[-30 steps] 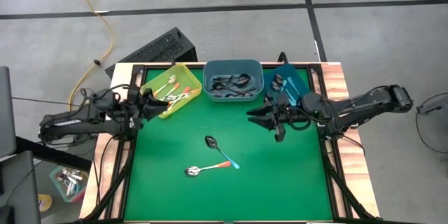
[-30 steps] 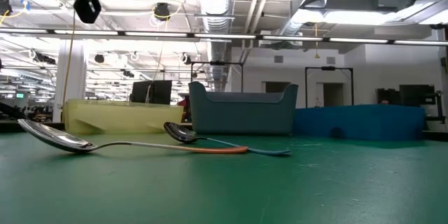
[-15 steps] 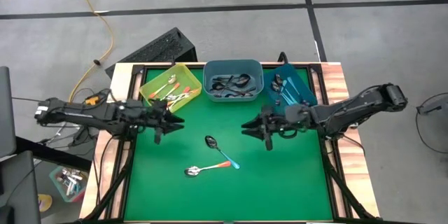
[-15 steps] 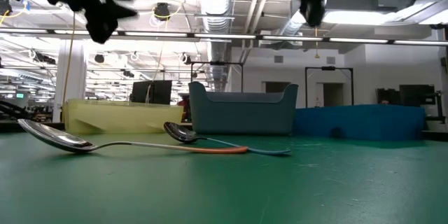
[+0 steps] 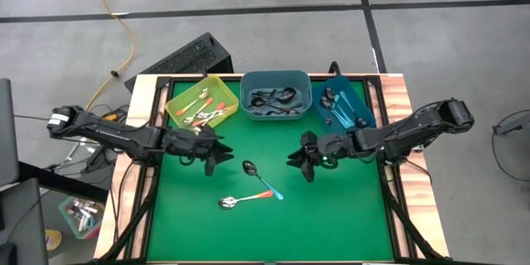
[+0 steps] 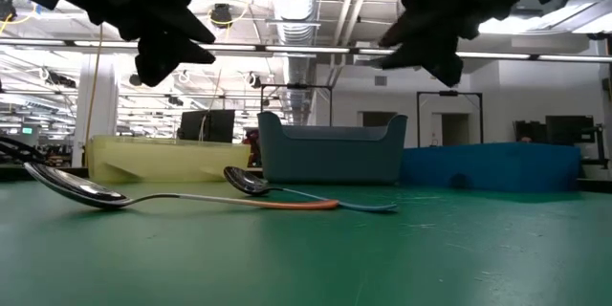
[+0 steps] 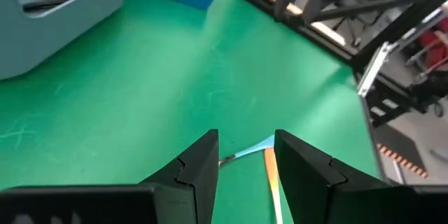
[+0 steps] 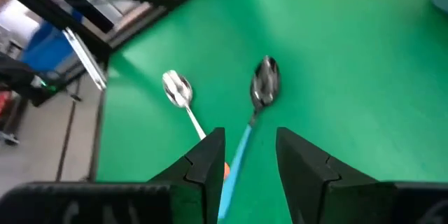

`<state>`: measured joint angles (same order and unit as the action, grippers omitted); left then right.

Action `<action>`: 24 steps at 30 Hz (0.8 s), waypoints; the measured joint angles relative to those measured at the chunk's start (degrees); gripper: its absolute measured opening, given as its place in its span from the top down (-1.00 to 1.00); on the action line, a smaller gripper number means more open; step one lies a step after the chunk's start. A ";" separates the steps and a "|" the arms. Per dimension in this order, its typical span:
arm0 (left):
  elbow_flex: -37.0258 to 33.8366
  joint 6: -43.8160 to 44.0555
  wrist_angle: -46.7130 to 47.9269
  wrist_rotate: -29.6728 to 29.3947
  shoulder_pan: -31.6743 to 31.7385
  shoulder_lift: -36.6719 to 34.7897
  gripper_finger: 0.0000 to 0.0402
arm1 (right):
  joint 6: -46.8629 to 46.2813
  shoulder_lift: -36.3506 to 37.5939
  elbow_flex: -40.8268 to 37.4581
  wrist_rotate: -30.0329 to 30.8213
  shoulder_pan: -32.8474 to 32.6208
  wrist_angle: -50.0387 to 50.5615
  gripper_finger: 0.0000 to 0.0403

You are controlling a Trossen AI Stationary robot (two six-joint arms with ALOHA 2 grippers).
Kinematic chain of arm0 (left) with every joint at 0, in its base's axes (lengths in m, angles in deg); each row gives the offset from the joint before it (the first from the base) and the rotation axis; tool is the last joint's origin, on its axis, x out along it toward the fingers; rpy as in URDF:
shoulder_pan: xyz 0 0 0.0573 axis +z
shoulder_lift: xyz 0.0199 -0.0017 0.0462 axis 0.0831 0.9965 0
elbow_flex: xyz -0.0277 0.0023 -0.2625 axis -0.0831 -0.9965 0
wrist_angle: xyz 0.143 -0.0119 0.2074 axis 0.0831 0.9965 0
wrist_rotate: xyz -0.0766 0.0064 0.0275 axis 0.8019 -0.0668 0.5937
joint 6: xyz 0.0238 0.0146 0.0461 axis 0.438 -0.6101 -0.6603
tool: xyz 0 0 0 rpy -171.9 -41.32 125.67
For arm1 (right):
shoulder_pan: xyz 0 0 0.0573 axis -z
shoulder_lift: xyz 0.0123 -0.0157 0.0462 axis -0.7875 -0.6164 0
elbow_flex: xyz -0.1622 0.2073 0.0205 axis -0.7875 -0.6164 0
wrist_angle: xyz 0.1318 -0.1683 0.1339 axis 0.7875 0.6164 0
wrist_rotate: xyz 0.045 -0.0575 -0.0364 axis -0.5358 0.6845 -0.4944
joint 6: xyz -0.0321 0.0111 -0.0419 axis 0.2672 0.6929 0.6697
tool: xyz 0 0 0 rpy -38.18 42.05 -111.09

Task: Sort silverware by color (type)
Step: Put the blue spoon into the blue bin

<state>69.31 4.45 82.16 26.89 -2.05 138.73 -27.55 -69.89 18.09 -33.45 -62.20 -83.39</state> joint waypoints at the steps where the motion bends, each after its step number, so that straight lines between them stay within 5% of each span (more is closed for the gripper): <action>1: 0.45 -0.07 0.22 -0.41 -0.13 0.94 0.38 | -0.03 0.02 0.00 0.00 -0.01 1.09 0.30; 11: 4.95 2.37 0.10 -4.91 -0.90 12.51 0.38 | -0.97 0.02 0.00 0.48 -1.11 7.72 0.30; 24: 5.45 11.34 -2.43 -4.72 -1.83 24.68 0.38 | -5.03 0.02 -0.02 9.87 -4.85 11.04 0.30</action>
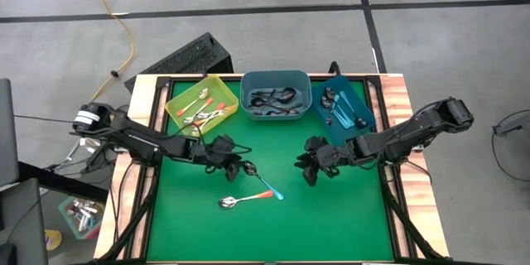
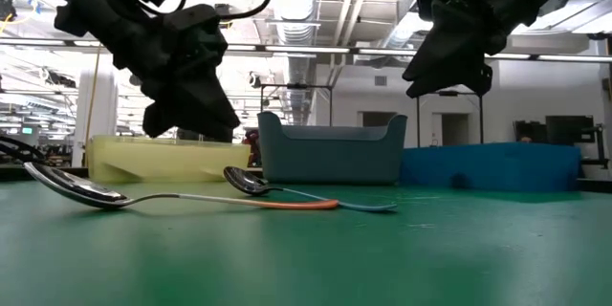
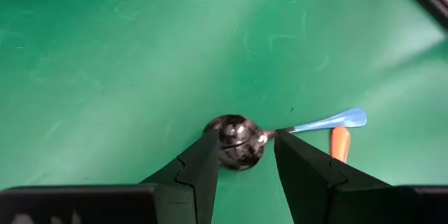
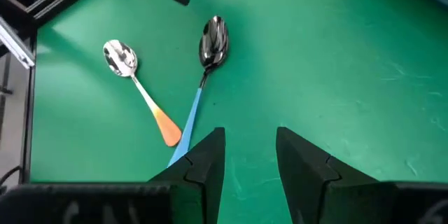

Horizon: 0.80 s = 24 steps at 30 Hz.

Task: Sort silverware by color (type)
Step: Put the blue spoon into the blue bin

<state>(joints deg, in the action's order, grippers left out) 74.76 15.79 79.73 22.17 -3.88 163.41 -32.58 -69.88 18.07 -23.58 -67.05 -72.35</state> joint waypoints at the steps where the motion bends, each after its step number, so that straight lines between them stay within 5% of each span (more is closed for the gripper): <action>1: 0.00 0.28 -0.90 0.02 -0.02 0.53 0.38 | 0.00 0.00 0.00 0.43 -0.16 0.17 0.30; 24: -0.04 2.05 -2.26 0.30 -2.39 1.30 0.38 | -0.44 0.00 0.00 0.69 -0.30 3.61 0.30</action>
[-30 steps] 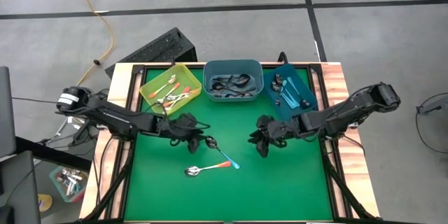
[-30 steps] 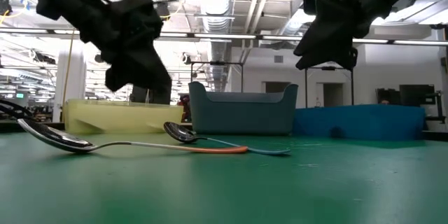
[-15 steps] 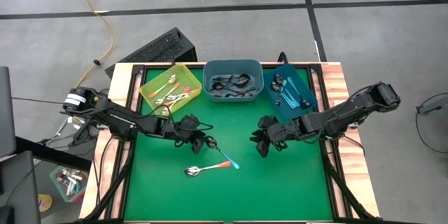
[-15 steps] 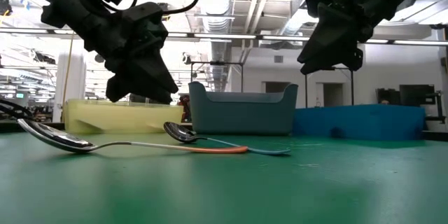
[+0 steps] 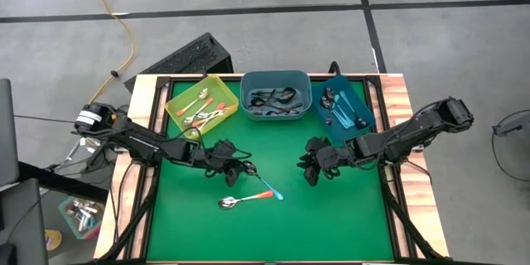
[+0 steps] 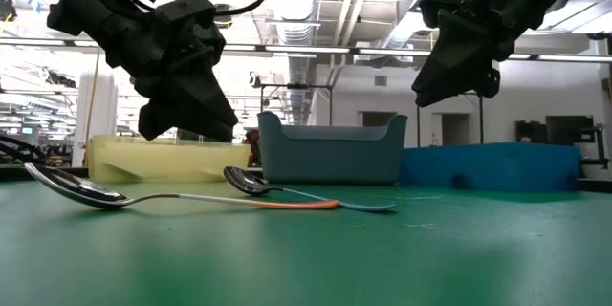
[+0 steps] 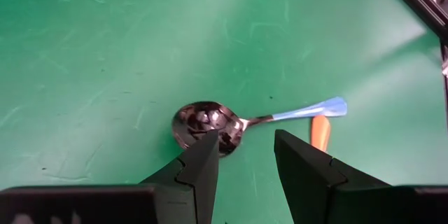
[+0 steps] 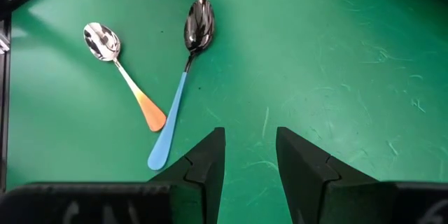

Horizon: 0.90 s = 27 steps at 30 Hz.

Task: Sort silverware by color (type)
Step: Put the blue spoon into the blue bin

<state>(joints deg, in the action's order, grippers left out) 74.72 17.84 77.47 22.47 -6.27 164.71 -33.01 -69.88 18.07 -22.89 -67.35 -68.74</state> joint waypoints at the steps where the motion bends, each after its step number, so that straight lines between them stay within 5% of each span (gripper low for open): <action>1: 0.00 0.38 0.06 -0.32 0.01 0.00 0.38 | 0.00 0.00 0.00 -0.01 0.00 0.00 0.30; 27: -0.04 -15.56 0.29 -3.39 0.03 -0.04 0.26 | -0.58 0.00 0.00 0.13 0.02 -0.05 0.30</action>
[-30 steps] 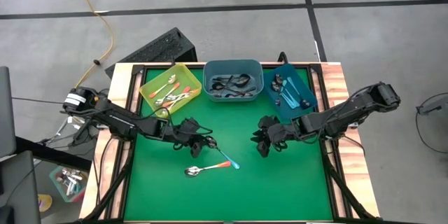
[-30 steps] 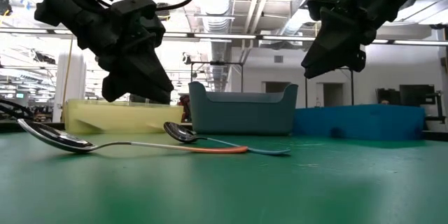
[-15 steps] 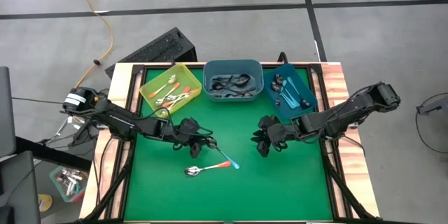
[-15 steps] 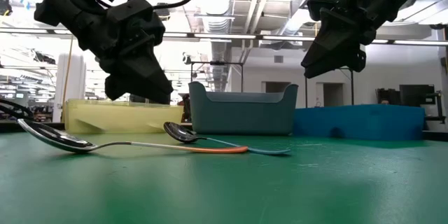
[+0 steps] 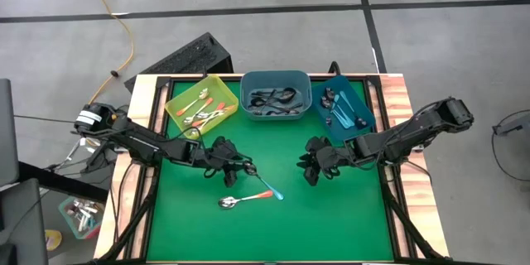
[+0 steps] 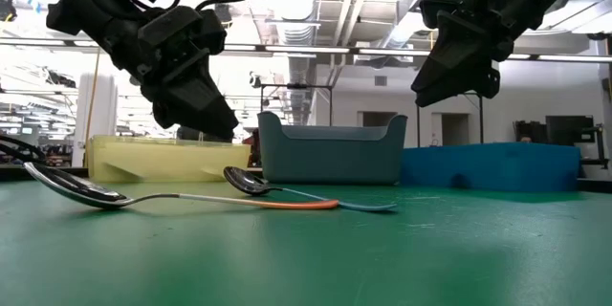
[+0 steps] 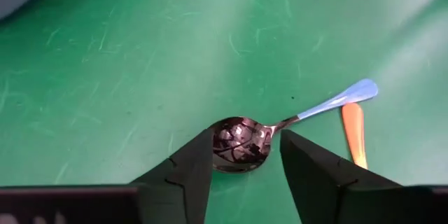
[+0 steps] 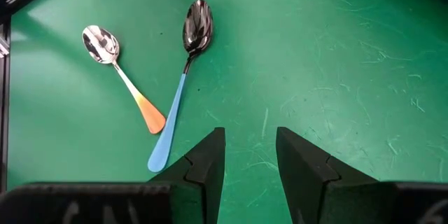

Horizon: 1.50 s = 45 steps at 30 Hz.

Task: Sort silverware by color (type)
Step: Put the blue spoon into the blue bin

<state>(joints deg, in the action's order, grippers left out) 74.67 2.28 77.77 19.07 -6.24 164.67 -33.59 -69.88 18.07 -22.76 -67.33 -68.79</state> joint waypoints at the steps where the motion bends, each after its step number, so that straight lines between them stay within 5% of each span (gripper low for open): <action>1: 0.00 -0.31 0.04 -0.12 0.00 0.00 0.22 | -0.01 0.00 0.00 0.00 0.00 -0.01 0.30; 11: 0.52 -2.22 0.61 -0.39 1.60 -0.02 -0.13 | -2.59 0.54 0.00 2.67 0.22 -5.82 0.30; 17: 4.29 -6.03 6.36 1.20 3.45 -0.04 -0.14 | 3.36 2.69 0.11 2.90 2.06 -16.06 0.30; 25: 4.81 -5.56 8.22 3.07 4.63 -0.07 -0.14 | 1.16 0.97 -0.07 2.87 2.72 -11.87 0.30; 37: 4.81 -25.55 6.66 7.93 0.78 -0.07 -0.14 | -1.80 -1.11 0.09 2.62 0.07 -10.14 0.30; 45: 4.88 -23.56 6.45 7.65 -1.33 -0.63 -0.14 | -1.98 -1.14 0.02 2.60 0.36 -12.41 0.30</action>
<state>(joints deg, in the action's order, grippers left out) 79.56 -21.28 84.21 26.72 -7.57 164.04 -35.57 -71.01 18.09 -20.17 -66.97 -81.20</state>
